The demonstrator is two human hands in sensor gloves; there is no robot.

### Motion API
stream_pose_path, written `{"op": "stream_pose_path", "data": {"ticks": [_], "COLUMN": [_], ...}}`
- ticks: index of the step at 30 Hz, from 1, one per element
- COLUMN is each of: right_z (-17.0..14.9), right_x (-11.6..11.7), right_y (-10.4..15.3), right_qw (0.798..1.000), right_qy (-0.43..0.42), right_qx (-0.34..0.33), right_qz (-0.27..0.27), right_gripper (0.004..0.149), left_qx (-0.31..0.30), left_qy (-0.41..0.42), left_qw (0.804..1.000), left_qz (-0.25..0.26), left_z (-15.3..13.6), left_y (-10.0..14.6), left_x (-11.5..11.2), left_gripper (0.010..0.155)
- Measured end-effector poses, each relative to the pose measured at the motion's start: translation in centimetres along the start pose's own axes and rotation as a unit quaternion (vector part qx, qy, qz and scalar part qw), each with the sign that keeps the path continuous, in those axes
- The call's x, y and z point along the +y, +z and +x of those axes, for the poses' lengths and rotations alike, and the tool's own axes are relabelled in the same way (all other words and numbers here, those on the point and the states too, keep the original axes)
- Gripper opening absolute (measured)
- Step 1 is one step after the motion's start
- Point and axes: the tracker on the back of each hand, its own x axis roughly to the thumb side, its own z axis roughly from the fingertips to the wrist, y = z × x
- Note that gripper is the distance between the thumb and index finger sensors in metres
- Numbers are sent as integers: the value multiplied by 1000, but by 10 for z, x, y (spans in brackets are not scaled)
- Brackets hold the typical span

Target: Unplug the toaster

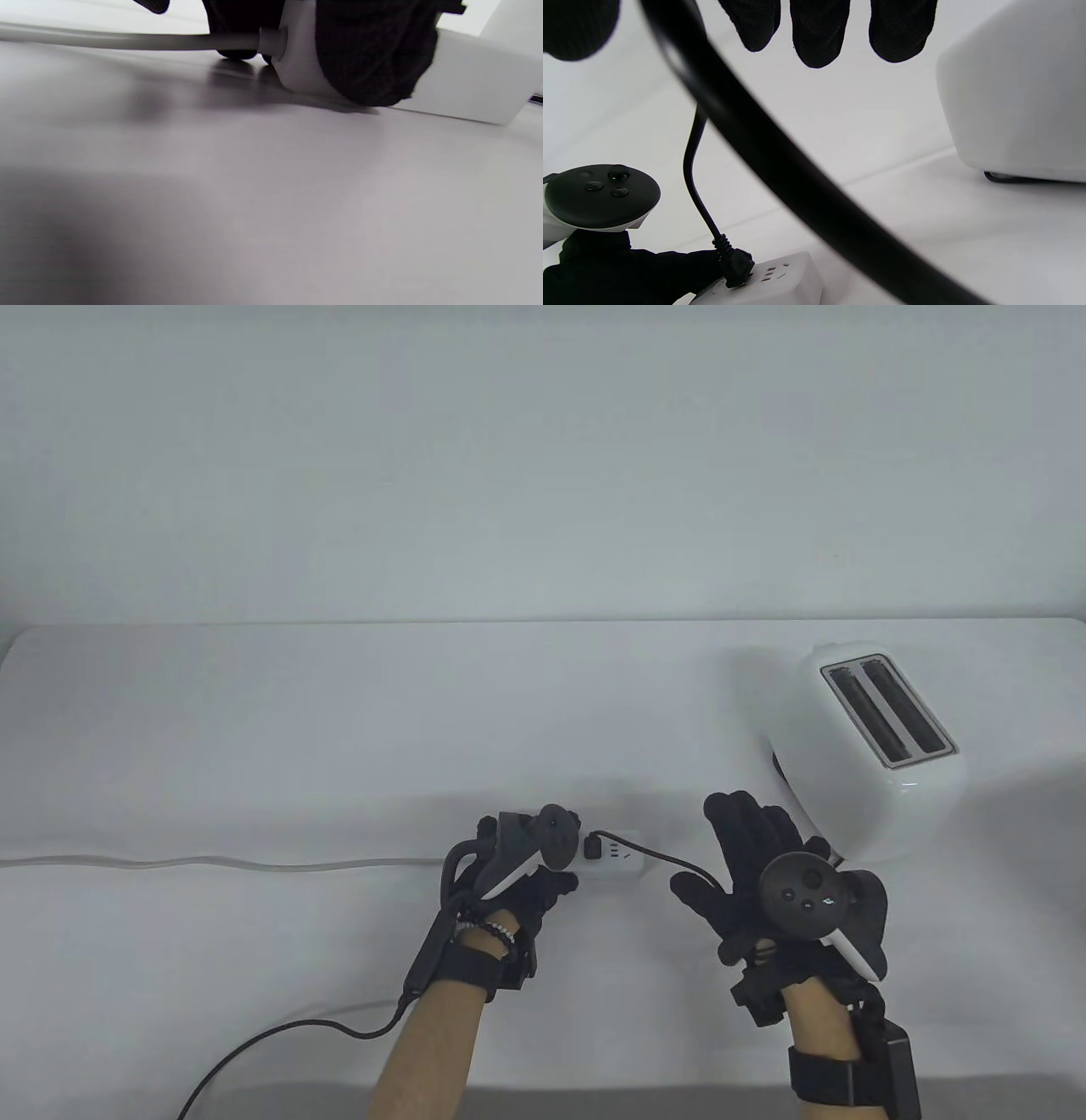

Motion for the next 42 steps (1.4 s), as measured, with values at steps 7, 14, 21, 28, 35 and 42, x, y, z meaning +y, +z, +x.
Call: {"op": "stream_pose_path", "data": {"ticks": [7, 14, 21, 28, 35, 42], "right_z": [60, 105, 118, 121, 100, 30], "right_x": [-8, 26, 51, 45, 1, -35], "right_y": [-18, -59, -77, -78, -69, -27], "right_qw": [983, 939, 915, 917, 940, 979], "right_qy": [169, 329, 389, 391, 337, 181], "right_qx": [-69, -91, -83, -79, -34, 53], "right_qz": [-33, 49, 64, 21, -51, -73], "right_gripper": [77, 68, 47, 42, 42, 42], "left_qx": [2, 2, 2, 3, 4, 4], "left_qy": [8, 7, 14, 16, 17, 16], "left_qw": [1000, 1000, 1000, 1000, 1000, 1000], "left_qz": [-14, -14, -16, -15, -15, -15], "left_z": [0, 0, -1, -1, -2, -2], "left_y": [-1, 0, -1, -1, 0, -1], "left_x": [-1, -2, -2, -3, -3, -3], "left_gripper": [81, 82, 82, 82, 82, 82]}}
